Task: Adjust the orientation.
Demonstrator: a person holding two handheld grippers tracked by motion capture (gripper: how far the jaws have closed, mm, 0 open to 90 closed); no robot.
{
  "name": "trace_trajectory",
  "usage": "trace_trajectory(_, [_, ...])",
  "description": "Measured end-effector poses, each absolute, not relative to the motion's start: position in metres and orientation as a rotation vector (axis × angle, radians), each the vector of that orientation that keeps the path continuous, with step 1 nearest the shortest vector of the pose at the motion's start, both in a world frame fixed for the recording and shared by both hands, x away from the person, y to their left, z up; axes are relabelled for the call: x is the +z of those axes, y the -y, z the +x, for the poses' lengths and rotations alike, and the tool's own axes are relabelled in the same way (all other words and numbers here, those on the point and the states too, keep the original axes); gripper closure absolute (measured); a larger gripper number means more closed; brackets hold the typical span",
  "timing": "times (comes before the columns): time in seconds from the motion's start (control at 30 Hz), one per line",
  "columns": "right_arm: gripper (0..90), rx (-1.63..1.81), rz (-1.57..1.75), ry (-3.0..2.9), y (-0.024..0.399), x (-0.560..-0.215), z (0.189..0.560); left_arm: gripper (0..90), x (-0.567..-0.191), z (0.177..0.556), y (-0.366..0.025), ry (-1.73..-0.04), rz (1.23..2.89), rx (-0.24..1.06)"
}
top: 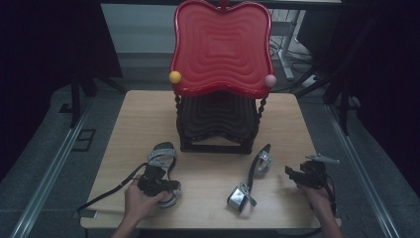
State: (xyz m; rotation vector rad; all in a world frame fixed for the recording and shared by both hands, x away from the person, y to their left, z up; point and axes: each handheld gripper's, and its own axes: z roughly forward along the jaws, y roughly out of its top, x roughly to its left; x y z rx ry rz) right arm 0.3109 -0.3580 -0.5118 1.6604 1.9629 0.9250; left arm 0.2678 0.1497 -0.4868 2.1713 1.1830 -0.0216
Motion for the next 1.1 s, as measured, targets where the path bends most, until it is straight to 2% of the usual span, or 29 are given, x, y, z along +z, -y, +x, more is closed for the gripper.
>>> trace_trajectory(0.17, [33.7,0.92,1.661,-1.965,0.357,-0.512,0.311,90.0,-0.485,0.259,-0.165,-1.208,2.2,0.015])
trace_trajectory(0.47, [33.7,0.924,1.659,-1.962,0.357,-0.512,0.311,90.0,-0.483,0.259,-0.168,-1.205,2.232,0.023])
trace_trajectory(0.6, [33.7,0.923,1.671,-1.956,0.36,-0.513,0.311,90.0,-0.481,0.254,-0.174,-1.227,2.262,0.074])
trace_trajectory(0.73, [33.7,0.927,1.669,-1.956,0.359,-0.512,0.31,90.0,-0.483,0.253,-0.185,-1.258,2.201,0.033])
trace_trajectory(0.97, [33.7,0.92,1.663,-1.963,0.356,-0.513,0.311,89.1,-0.482,0.249,-0.201,-1.301,2.189,0.062])
trace_trajectory(1.0, [33.7,0.919,1.663,-1.964,0.356,-0.513,0.311,88.4,-0.481,0.248,-0.202,-1.303,2.187,0.069])
trace_trajectory(1.07, [33.7,0.921,1.664,-1.962,0.356,-0.513,0.311,73.7,-0.478,0.247,-0.203,-1.289,2.148,0.063])
trace_trajectory(1.1, [33.7,0.924,1.665,-1.961,0.356,-0.512,0.311,70.3,-0.472,0.245,-0.204,-1.271,2.11,0.065])
